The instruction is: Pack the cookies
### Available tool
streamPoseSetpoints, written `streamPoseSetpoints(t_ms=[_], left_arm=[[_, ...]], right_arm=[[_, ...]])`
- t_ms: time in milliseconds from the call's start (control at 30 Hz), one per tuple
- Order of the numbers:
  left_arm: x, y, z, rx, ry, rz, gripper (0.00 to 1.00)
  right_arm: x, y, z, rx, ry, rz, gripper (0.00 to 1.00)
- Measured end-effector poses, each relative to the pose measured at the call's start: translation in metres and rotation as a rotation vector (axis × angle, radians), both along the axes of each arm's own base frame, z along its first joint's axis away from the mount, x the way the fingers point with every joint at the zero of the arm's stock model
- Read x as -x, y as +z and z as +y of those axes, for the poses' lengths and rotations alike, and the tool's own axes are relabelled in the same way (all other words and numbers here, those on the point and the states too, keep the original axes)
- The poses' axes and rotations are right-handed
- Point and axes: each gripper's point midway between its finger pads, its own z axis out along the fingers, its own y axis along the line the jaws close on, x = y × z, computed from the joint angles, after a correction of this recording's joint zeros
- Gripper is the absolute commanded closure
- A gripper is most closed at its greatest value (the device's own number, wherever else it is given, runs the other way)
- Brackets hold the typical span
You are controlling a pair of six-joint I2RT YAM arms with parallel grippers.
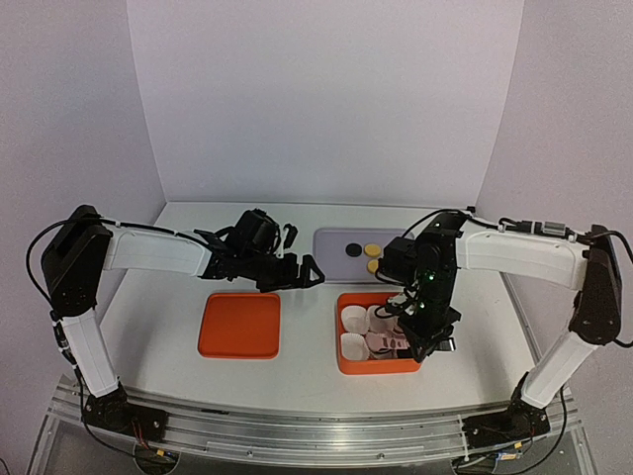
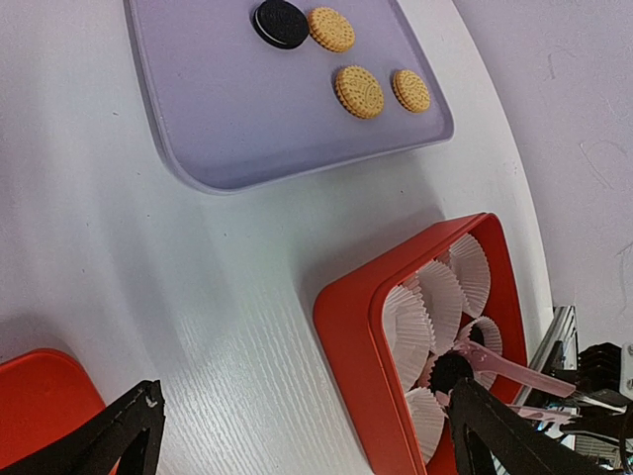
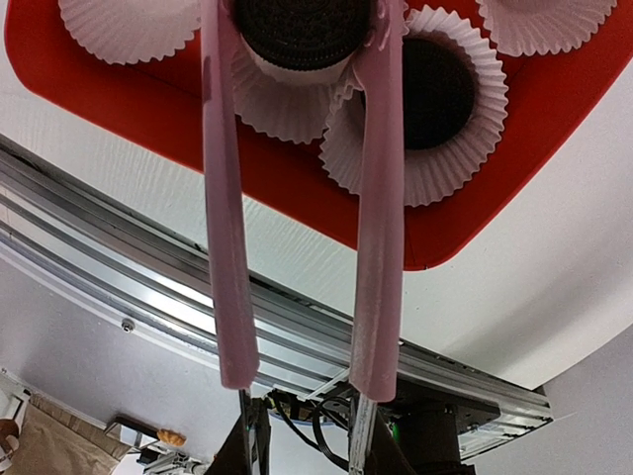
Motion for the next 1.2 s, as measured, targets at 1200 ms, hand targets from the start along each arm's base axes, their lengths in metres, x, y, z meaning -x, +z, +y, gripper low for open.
streamPoseSetpoints(t_ms=[1200], left_arm=[[0.000,0.000,0.000,-0.001,0.000,0.000,0.00]], right_arm=[[-0.046,0.087,0.022,-0.181,-0.023,-0.317,0.68]])
